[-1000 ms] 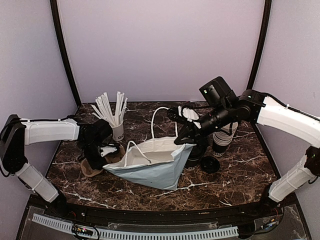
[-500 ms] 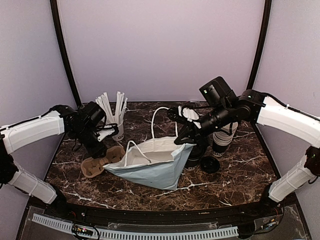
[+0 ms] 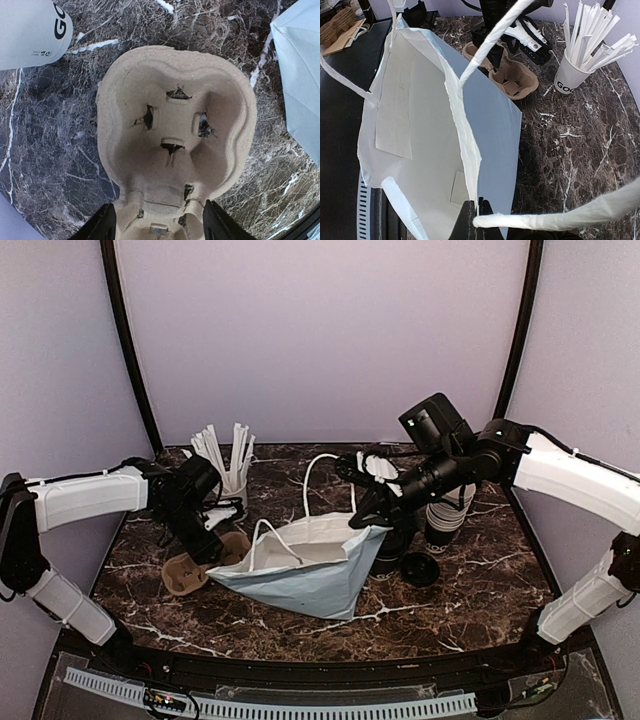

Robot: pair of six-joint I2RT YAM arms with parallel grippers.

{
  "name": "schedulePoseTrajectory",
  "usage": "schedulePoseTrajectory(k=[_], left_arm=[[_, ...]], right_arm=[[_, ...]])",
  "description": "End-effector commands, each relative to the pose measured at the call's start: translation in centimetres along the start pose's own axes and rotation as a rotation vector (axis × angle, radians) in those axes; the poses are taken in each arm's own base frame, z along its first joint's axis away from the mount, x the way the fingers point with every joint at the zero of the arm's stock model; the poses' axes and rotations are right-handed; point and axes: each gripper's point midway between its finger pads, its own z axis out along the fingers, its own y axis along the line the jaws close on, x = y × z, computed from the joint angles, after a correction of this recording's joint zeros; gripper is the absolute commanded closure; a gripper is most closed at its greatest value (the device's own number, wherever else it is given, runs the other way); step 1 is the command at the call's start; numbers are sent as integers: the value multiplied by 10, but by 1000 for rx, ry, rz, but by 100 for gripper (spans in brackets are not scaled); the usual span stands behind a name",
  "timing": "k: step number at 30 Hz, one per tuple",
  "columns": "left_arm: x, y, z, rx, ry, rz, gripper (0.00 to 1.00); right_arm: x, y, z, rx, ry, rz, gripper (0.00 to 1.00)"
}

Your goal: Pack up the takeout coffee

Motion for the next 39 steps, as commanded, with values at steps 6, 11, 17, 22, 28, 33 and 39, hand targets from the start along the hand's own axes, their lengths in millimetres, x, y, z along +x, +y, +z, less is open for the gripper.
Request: schedulePoseTrajectory(k=[6, 11, 17, 22, 28, 33, 39], left_arm=[[16, -1, 14, 66, 48, -5, 42], [19, -3, 22, 79, 80, 4, 44], [16, -4, 26, 98, 99, 11, 55], [17, -8, 27, 115, 95, 16, 60], [14, -11, 22, 138, 75, 14, 66], [10, -4, 4, 99, 42, -5, 68], [12, 11, -33, 13, 12, -26, 70]], right_arm=[[15, -3, 7, -11, 66, 32, 100], [15, -3, 7, -10, 67, 32, 100], [16, -3, 7, -8, 70, 33, 100], [16, -3, 8, -8, 70, 32, 100], [17, -3, 8, -9, 69, 33, 100], [15, -3, 8, -16, 67, 33, 100], [10, 2, 6, -40, 53, 37, 100]])
